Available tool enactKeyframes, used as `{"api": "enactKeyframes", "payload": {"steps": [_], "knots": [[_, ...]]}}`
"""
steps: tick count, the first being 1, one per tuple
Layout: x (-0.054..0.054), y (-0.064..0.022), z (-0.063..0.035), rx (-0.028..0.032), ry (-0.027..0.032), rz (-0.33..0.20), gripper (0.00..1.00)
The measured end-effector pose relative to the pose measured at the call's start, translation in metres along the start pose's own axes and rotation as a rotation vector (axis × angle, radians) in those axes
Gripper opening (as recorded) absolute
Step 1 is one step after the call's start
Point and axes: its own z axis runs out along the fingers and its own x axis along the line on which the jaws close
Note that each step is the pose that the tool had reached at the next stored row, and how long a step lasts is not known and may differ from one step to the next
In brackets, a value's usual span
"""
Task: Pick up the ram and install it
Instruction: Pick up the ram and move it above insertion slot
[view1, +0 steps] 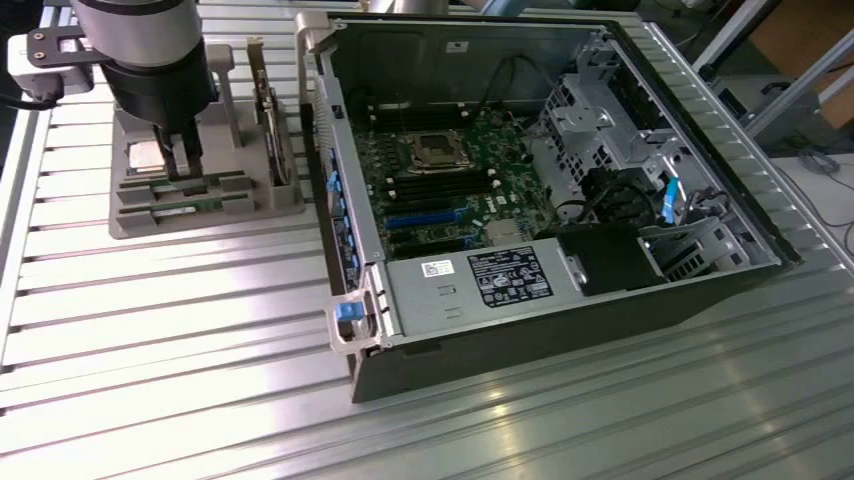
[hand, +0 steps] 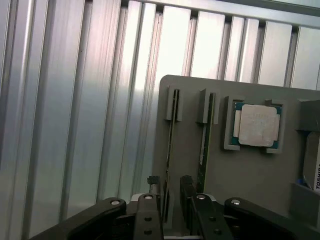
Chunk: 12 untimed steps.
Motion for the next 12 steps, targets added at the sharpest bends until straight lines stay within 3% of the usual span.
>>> {"api": "enactKeyframes", "payload": {"steps": [12], "knots": [[-0.001, 0.0091, 0.0164, 0.0000, 0.0000, 0.000, 0.30]]}}
